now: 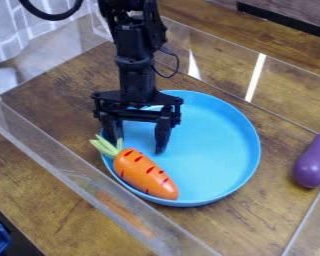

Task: Remove the carrot from the blue tray and put it on the table

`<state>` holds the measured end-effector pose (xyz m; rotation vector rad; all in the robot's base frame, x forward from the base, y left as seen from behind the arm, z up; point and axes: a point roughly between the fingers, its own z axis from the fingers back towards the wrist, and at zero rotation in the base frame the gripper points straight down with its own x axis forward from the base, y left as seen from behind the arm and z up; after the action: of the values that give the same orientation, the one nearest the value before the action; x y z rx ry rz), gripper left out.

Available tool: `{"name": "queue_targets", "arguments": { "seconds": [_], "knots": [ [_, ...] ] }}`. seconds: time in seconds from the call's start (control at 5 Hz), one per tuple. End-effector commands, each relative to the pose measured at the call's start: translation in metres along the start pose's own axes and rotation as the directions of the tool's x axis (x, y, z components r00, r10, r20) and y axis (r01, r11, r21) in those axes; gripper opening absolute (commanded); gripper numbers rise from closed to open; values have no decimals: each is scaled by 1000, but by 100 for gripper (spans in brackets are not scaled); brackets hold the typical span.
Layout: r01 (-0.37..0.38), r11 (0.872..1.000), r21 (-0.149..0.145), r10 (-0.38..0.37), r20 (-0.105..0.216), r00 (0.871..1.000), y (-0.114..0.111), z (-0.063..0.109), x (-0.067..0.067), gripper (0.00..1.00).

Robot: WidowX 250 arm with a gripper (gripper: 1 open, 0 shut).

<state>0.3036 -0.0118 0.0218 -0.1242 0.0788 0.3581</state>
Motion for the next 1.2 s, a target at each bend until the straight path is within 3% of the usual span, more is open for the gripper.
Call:
{"name": "queue_targets", "arguments": {
  "seconds": [0.0, 0.6, 1.0],
  "knots": [
    [82, 997, -12, -82, 9, 997, -13, 10, -9, 100],
    [167, 985, -45, -167, 13, 986, -31, 30, -8, 100],
    [84, 996, -39, -82, 40, 996, -29, 12, 0, 100]
  ]
}}
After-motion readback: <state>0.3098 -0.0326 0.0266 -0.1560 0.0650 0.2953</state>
